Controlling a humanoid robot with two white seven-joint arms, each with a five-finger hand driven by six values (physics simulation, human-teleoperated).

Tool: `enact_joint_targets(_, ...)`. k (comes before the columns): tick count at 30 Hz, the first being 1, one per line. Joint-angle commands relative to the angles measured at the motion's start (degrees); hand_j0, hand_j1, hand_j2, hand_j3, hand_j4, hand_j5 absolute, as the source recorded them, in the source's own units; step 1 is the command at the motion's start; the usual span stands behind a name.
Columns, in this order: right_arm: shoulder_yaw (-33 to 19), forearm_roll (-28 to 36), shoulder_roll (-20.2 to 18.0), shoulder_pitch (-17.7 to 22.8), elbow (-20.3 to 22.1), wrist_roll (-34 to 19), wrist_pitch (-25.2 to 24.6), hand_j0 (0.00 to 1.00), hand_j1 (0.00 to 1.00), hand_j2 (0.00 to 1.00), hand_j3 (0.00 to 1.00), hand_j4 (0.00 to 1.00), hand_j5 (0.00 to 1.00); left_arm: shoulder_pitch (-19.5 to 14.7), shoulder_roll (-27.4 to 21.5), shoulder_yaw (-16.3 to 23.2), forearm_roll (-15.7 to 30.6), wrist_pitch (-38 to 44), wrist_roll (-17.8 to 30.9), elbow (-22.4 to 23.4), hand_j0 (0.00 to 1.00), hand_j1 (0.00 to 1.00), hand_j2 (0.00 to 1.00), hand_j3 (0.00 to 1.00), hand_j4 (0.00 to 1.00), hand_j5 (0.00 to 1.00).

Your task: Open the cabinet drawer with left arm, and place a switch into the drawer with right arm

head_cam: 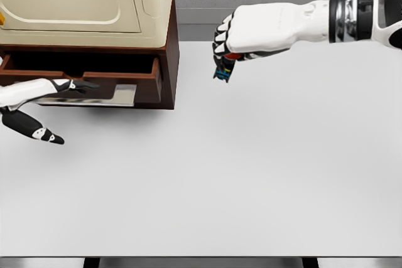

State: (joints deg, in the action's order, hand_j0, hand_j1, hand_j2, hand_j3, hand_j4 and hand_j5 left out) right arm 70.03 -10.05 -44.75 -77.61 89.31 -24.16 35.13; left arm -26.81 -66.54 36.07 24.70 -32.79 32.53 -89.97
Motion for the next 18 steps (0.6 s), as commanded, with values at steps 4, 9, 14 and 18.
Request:
enact_joint_targets(4, -0.07, 0.47, 2.21, -0.79, -0.1, -0.01, -0.13, 0.46, 0.46, 0.46, 0.46, 0.46, 0.46, 0.17, -0.61, 0.05, 0.17, -0.34, -0.1, -0.73, 1.0, 1.0, 1.0, 1.0, 1.0, 1.0)
enact_joint_targets(9, -0.07, 0.56, 3.09, -2.11, 0.25, -0.01, -0.13, 0.46, 0.46, 0.46, 0.46, 0.46, 0.46, 1.05, -2.45, -0.21, 0.08, -0.52, -0.19, -2.75, 1.0, 1.0, 1.0, 1.0, 1.0, 1.0)
enact_joint_targets(14, -0.07, 0.91, 5.29, -2.99, 0.25, -0.01, -0.13, 0.46, 0.46, 0.46, 0.46, 0.46, 0.46, 1.93, -3.59, -0.56, 0.08, -1.22, -0.36, -4.24, 1.0, 1.0, 1.0, 1.0, 1.0, 1.0)
enact_joint_targets(18, -0.07, 1.0, 6.17, -3.87, 0.25, -0.01, -0.13, 0.46, 0.46, 0.46, 0.46, 0.46, 0.46, 2.9, -4.91, -0.56, 0.08, -1.57, -0.45, -4.33, 1.0, 1.0, 1.0, 1.0, 1.0, 1.0)
